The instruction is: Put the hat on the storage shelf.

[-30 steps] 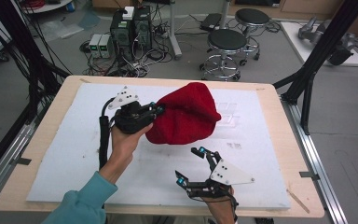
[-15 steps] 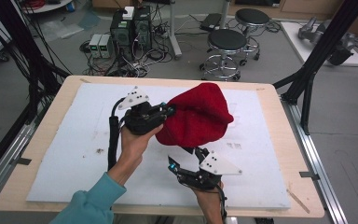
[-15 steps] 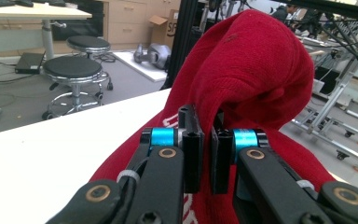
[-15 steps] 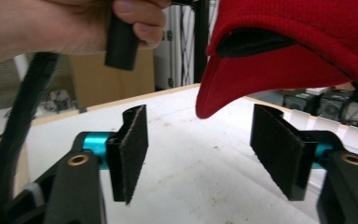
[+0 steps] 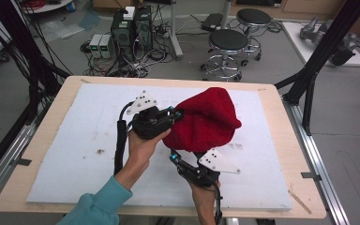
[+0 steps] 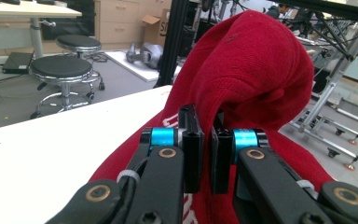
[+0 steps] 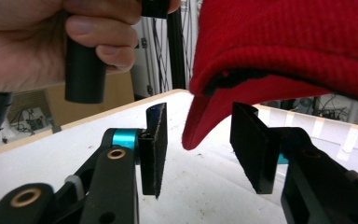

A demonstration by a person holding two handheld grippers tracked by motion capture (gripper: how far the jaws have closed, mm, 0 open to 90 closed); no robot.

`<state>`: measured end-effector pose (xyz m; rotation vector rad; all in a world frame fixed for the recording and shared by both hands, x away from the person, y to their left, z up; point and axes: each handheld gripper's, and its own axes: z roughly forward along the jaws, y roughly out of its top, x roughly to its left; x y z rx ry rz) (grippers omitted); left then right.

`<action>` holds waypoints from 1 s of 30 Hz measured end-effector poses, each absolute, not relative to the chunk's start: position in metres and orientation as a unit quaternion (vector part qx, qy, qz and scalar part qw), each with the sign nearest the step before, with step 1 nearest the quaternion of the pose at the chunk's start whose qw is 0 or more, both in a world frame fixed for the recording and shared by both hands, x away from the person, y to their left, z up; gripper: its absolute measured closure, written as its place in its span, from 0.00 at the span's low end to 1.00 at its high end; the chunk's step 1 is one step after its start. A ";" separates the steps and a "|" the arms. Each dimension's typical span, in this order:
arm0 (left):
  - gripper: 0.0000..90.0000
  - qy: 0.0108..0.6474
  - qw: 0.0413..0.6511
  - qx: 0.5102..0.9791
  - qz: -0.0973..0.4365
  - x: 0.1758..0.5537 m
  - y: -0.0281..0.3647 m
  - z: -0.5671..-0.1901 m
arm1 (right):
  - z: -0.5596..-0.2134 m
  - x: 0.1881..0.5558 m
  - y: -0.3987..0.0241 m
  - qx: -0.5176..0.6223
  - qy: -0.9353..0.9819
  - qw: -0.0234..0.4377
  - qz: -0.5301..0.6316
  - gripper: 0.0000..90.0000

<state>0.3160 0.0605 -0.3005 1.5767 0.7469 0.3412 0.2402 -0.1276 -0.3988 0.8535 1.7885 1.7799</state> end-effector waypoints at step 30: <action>0.96 0.332 0.630 0.683 0.165 0.315 0.048 -0.305 | -0.398 0.239 -0.130 0.401 0.599 0.234 0.652 0.95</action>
